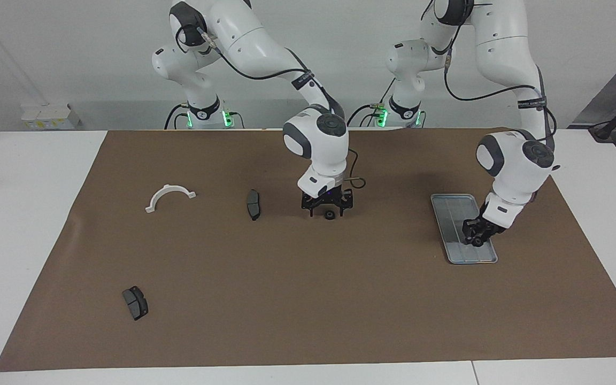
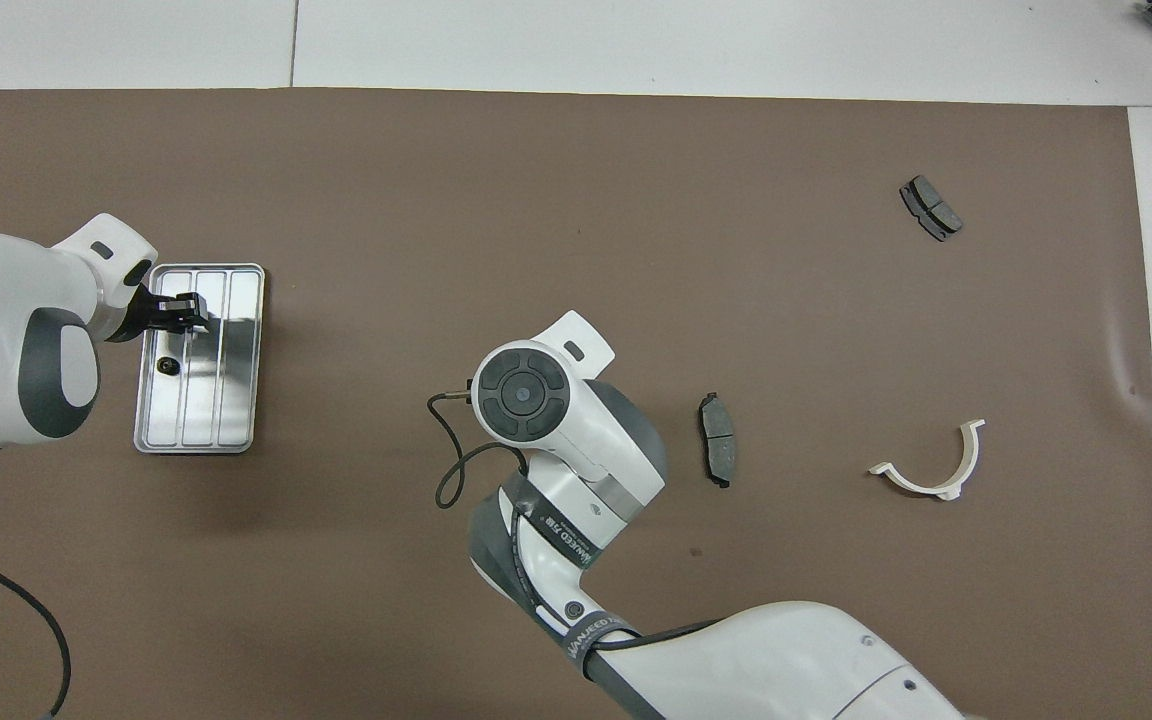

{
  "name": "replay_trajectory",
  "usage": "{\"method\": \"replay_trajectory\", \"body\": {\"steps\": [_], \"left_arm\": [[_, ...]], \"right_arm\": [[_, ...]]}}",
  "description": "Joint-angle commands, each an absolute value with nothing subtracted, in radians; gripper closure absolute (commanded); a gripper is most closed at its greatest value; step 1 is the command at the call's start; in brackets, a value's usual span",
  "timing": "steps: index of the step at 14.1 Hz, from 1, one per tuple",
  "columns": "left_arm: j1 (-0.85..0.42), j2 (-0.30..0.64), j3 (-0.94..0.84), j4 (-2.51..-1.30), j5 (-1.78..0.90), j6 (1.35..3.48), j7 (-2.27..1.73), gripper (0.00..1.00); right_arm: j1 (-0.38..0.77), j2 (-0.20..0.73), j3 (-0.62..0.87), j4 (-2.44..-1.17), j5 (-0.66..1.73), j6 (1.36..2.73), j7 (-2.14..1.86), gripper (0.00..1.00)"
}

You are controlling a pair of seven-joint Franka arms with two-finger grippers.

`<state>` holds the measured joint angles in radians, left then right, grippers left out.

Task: Place bearing gear from tray to pile
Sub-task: 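Grasp a second black gear in the tray with the left gripper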

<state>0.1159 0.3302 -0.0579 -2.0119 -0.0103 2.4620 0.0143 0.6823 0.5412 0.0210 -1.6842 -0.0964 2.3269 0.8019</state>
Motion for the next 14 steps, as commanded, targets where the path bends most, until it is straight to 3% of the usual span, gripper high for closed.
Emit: {"method": "replay_trajectory", "body": {"steps": [1,4,5,8,10,14], "left_arm": [[0.127,0.331,-0.064,-2.029,-0.011,2.494,0.028,0.57],[0.126,0.333,-0.063,-2.034,-0.011,2.494,0.028,0.74],[0.123,0.333,-0.063,-2.031,-0.011,2.493,0.028,0.78],[0.118,0.342,-0.064,-1.987,-0.011,2.47,0.023,0.9],[0.114,0.365,-0.074,-1.904,-0.011,2.403,0.015,0.94],[-0.024,0.406,-0.074,-1.724,-0.017,2.231,-0.13,0.93]], "right_arm": [[0.699,0.541,0.021,-1.71,-0.106,2.359,0.833,0.17],[0.701,0.54,0.021,-1.709,-0.106,2.356,0.845,0.31],[0.701,0.54,0.021,-1.709,-0.107,2.355,0.848,0.43],[0.703,0.538,0.02,-1.695,-0.107,2.347,0.851,0.99],[0.701,0.535,0.02,-1.69,-0.112,2.347,0.853,1.0],[0.648,0.473,0.018,-1.709,-0.114,2.33,0.839,1.0]]}}
